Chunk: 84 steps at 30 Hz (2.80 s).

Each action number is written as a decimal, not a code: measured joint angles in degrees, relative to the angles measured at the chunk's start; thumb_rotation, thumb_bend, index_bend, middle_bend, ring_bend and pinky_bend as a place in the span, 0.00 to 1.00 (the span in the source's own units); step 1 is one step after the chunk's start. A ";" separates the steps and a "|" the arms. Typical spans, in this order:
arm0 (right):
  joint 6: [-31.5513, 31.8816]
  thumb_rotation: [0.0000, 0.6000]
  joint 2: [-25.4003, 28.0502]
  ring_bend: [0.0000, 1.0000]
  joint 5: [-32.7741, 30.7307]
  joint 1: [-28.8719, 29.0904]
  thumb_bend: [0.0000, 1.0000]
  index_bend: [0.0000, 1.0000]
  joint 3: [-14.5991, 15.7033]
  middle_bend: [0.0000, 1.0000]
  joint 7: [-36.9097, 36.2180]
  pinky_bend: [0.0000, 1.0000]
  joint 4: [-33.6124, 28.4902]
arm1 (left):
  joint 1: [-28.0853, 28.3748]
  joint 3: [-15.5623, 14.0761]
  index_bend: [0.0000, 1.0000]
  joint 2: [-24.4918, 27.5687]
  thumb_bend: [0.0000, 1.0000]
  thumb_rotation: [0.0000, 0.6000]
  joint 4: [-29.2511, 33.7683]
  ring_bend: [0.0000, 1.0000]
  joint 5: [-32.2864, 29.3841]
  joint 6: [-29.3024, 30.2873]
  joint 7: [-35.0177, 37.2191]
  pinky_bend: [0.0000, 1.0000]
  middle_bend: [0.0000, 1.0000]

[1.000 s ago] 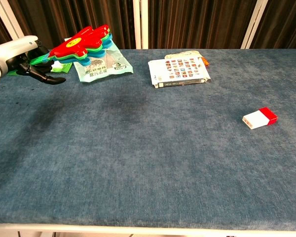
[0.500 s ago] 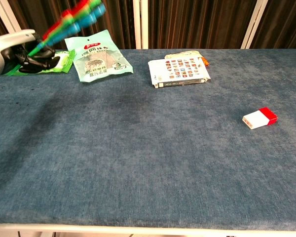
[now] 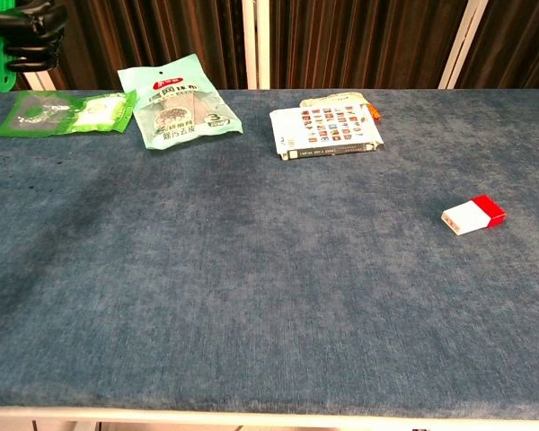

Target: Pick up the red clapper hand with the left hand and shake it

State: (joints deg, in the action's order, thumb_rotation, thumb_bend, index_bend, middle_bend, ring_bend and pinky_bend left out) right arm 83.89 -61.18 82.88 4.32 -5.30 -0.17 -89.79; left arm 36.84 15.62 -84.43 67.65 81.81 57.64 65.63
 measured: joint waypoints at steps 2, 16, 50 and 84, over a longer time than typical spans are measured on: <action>0.12 1.00 0.07 0.00 0.10 -0.03 0.33 0.00 0.00 0.00 0.01 0.00 -0.06 | 0.21 -0.84 1.00 -0.47 0.60 1.00 -1.54 1.00 1.10 0.64 -5.48 1.00 1.00; -0.01 1.00 -0.16 0.00 -0.23 -0.03 0.33 0.00 -0.12 0.00 -0.57 0.00 0.45 | 3.12 -7.28 1.00 -0.87 0.60 1.00 -5.66 1.00 4.67 -3.33 -59.81 1.00 1.00; -1.04 1.00 -0.68 0.00 -1.35 0.26 0.33 0.00 -0.36 0.00 -0.89 0.00 1.42 | 0.23 -0.29 1.00 0.42 0.59 1.00 -0.90 1.00 5.50 -3.39 -1.82 1.00 1.00; -1.46 1.00 -0.93 0.00 -1.38 0.46 0.33 0.00 -0.31 0.00 -0.92 0.00 1.42 | -2.34 9.24 1.00 0.80 0.60 1.00 9.66 1.00 -16.30 -1.29 2.34 1.00 1.00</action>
State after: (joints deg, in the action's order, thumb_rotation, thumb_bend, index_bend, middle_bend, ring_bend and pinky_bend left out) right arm 82.43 -62.12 81.50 4.78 -5.61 -1.10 -88.38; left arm 34.50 24.86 -83.63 77.31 65.51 56.35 67.97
